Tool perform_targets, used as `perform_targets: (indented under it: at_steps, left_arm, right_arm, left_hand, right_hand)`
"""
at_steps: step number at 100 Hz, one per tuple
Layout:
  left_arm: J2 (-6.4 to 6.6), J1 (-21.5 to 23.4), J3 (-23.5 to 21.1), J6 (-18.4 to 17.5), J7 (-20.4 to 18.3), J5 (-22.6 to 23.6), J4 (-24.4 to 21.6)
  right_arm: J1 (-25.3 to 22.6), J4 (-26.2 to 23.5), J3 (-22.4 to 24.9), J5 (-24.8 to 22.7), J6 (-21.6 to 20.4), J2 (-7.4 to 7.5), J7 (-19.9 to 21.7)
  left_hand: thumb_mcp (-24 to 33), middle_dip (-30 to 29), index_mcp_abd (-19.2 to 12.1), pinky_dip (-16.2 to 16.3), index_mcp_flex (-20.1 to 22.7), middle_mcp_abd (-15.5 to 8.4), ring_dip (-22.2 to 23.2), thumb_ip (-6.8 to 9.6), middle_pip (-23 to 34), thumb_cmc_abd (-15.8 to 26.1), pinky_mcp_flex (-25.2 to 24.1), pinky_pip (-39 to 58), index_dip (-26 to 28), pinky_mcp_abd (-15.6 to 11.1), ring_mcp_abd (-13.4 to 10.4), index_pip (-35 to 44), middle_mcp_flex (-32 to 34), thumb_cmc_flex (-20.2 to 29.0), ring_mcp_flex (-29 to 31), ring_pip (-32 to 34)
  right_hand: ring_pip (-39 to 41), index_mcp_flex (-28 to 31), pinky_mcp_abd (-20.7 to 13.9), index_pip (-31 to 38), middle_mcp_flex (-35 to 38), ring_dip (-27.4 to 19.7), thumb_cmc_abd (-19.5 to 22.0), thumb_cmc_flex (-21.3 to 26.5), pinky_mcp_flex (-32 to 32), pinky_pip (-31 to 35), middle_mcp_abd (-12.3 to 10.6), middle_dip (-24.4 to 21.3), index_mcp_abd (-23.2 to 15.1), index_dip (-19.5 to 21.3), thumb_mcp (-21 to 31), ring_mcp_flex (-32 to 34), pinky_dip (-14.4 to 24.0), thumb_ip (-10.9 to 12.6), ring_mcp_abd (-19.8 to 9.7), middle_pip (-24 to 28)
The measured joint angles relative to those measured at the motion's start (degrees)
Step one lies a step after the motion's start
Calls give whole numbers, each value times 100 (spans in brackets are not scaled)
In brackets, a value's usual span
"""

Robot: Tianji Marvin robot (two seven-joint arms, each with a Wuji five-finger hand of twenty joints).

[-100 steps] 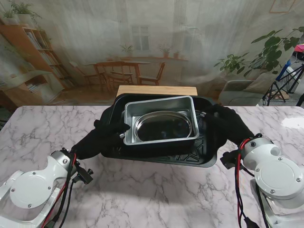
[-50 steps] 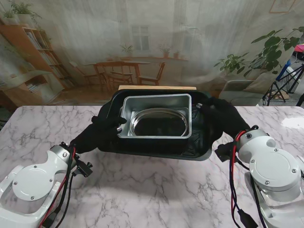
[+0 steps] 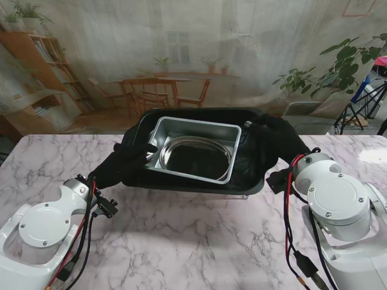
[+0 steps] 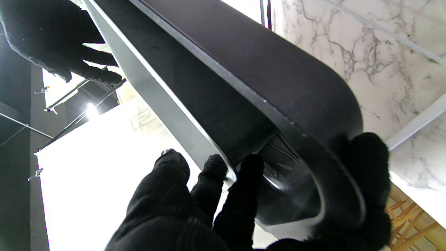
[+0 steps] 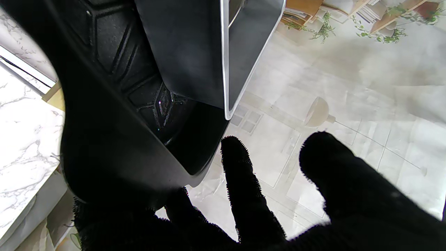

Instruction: Stack the baking trays onto the shelf

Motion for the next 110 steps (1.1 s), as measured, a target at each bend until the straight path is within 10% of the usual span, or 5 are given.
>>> perform_targets:
  at_steps: [110]
  left_arm:
    - [-118,-710,287,470,277,186,253]
  right_arm:
    - [889,1388,-629,195,272,-198,-526]
  left_hand:
    - [81,6,29,0,10,12,-1,1,-34,-129,781,-300,26,0,-1,73,49,285,890,6]
  right_hand:
    - [3,89,36,-2,129,-1,4,59,-187,-6,-266,163,0,0,88,-1,0,0,-13,103]
